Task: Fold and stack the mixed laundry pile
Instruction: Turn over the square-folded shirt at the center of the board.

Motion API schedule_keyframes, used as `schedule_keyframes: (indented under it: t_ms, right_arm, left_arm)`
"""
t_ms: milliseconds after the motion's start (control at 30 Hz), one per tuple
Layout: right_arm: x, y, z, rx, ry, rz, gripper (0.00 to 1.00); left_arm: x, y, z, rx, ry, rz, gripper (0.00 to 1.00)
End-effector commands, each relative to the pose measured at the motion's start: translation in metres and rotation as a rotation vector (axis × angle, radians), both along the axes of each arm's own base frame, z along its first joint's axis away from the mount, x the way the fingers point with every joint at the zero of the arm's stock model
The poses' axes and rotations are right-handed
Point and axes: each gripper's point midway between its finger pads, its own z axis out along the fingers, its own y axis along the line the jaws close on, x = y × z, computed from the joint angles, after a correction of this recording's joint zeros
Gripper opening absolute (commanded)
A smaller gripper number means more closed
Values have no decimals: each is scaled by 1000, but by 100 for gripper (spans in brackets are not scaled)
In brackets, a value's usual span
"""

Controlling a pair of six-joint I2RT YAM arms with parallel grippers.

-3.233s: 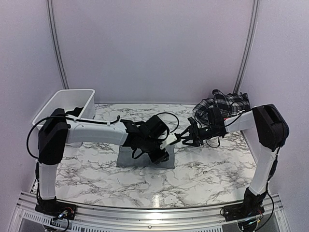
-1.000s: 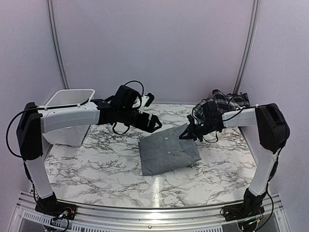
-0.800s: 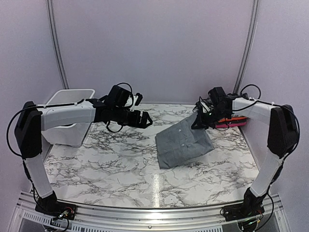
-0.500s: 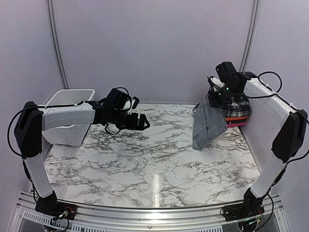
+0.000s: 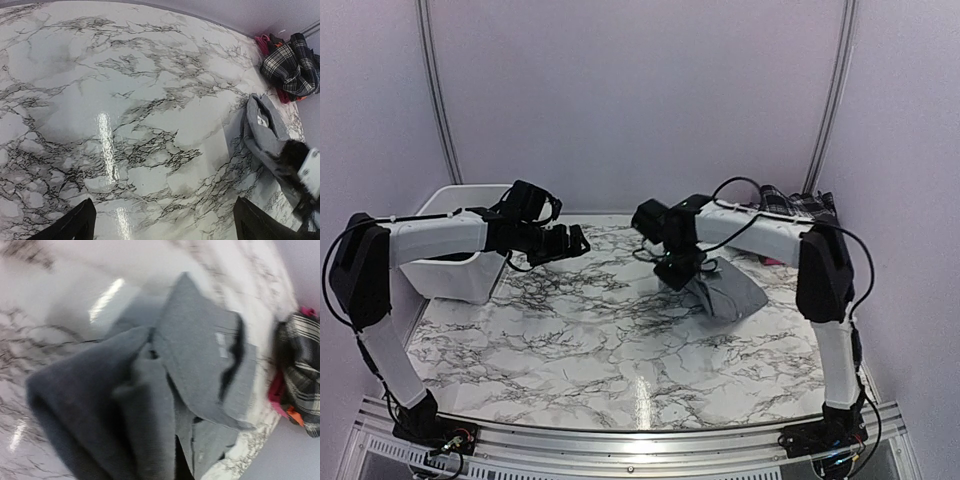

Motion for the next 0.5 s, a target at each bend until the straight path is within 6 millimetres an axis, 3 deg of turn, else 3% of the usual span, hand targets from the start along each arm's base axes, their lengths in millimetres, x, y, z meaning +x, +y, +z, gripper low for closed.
schedule_keyframes:
  t_ms: [0,100,200,267,333,400,467]
  right_arm:
    - [-39,69,-21,86,90,97,0]
    - [-54,109,-36,200,190,144,2]
    - [-66,152,-20,401,275,214,35]
    - [-74,179,11,557,304,284,59]
    - [-80,197,56,717,311,359,75]
    - [-81,199,105,876,296,405,79]
    - [-76,177,126,985,308,389,80]
  left_arm:
    - [-7,22,12,-30,3,75,99]
    - [-10,31,8,-55,18,108,99]
    - [-13,34,7,-90,21,119,99]
    - [-16,30,10,-122,19,98,99]
    - [-20,21,16,-155,18,45,99]
    - [-26,9,23,-176,8,-24,99]
    - [-36,-6,27,-188,5,-92,99]
